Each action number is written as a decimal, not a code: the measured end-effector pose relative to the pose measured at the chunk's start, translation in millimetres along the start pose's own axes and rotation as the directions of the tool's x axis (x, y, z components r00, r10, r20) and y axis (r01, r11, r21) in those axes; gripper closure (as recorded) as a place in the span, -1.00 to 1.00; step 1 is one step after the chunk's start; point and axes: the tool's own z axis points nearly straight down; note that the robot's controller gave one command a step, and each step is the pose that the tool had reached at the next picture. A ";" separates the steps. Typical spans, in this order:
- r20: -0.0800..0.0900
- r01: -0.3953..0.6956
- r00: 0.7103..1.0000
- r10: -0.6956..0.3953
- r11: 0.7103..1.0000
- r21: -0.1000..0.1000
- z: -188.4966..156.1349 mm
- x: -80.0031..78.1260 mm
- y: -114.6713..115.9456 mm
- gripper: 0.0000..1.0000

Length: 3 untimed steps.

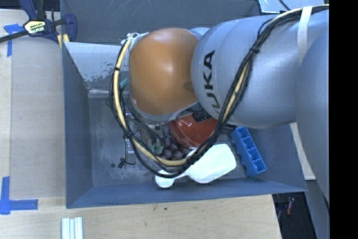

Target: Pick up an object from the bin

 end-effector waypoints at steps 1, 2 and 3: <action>0.007 -0.004 1.000 0.004 1.000 -0.002 -3.4 -2.1 -0.8 -1.00; 0.010 0.590 0.808 -0.590 0.808 0.004 114.4 -19.3 -60.8 -1.00; 0.010 0.299 0.954 -0.299 0.954 -0.001 73.4 -25.7 -82.1 -1.00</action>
Offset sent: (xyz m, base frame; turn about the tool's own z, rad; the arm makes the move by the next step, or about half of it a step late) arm 0.0196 -0.0695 -0.1318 -0.7093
